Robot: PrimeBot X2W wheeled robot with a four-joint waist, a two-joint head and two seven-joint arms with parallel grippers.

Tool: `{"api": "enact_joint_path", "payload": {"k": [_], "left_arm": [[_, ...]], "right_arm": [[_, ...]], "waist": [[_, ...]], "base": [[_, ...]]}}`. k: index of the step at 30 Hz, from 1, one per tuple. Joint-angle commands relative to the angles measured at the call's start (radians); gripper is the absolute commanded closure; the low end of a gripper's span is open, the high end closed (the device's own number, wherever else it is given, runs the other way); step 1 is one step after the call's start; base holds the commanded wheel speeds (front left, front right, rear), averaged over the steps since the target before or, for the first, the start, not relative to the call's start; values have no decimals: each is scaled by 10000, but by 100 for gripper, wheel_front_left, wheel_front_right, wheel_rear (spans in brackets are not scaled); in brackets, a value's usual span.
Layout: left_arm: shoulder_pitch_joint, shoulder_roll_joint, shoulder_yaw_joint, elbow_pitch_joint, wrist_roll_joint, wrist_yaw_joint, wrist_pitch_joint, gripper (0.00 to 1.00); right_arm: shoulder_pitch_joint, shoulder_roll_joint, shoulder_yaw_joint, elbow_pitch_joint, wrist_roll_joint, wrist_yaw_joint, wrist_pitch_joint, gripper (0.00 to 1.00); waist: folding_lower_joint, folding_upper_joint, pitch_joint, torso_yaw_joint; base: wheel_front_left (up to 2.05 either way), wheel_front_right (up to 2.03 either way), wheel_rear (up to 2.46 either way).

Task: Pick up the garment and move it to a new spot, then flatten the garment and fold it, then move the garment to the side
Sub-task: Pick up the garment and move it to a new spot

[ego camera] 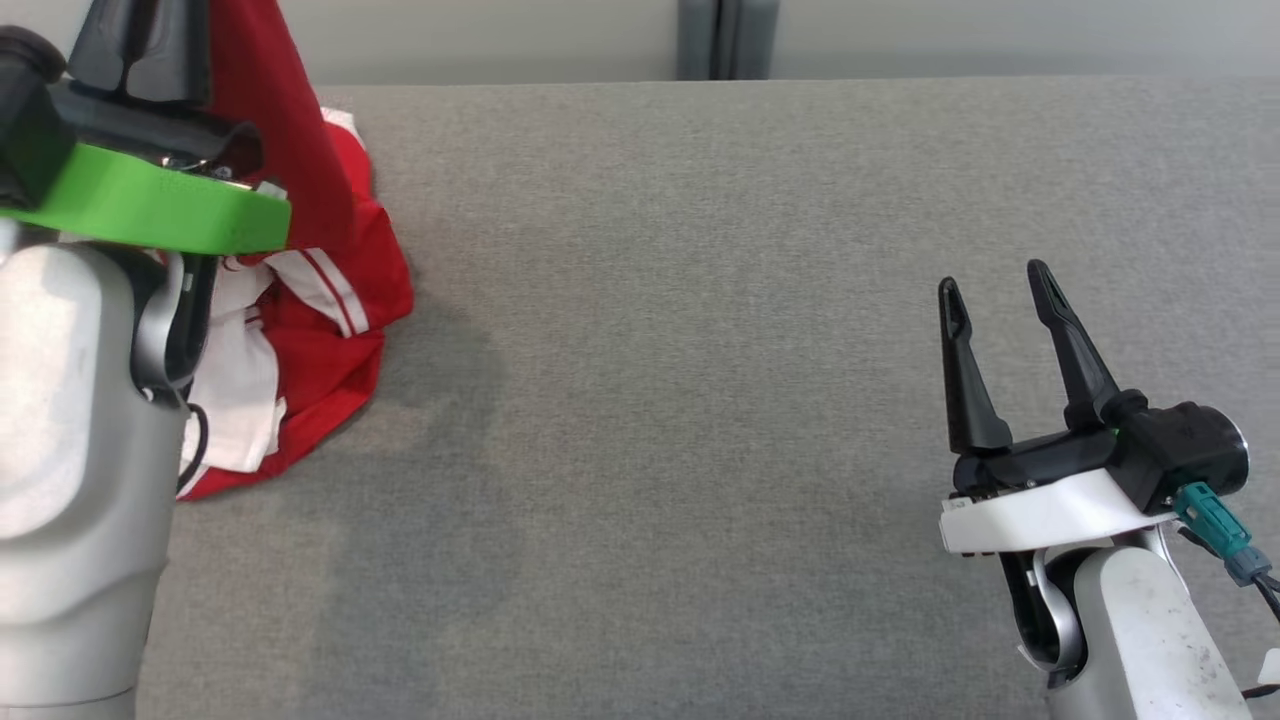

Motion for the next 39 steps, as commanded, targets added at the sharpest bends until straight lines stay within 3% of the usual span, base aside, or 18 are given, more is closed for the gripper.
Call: {"api": "enact_joint_path", "payload": {"k": [1,21,29,30,32,39], "left_arm": [[118,-128,-108,-202,10,46,76,100],[-1806,-1319,-2308,-1545,139,-215,699,100],[-3061,-1599,-2915,-53,77,-265,669,100],[-3113,-1611,-2955,322,53,-267,660,76],[-3293,-1580,-3160,1073,203,-274,547,0],[-3536,-1893,-3360,2885,107,-274,192,0]], "right_arm": [[13,-15,33,13,74,1,-34,0],[-301,-8,-55,-87,979,1,-34,0],[-469,-5,120,-62,1307,1,-34,0],[-507,-5,160,-51,1337,1,-34,0],[-544,-8,226,-25,1386,1,-34,0],[-572,-9,280,7,1416,1,-34,0]], "waist": [[0,-1,-9,-674],[0,-1,998,-4353],[0,-1,1407,-5181],[0,-1,1444,-5251],[0,-1,1490,-5359],[0,-1,1451,-5104]], "base": [[0,0,0],[0,0,0],[0,0,0],[0,0,0],[0,0,0],[0,0,0]]}}
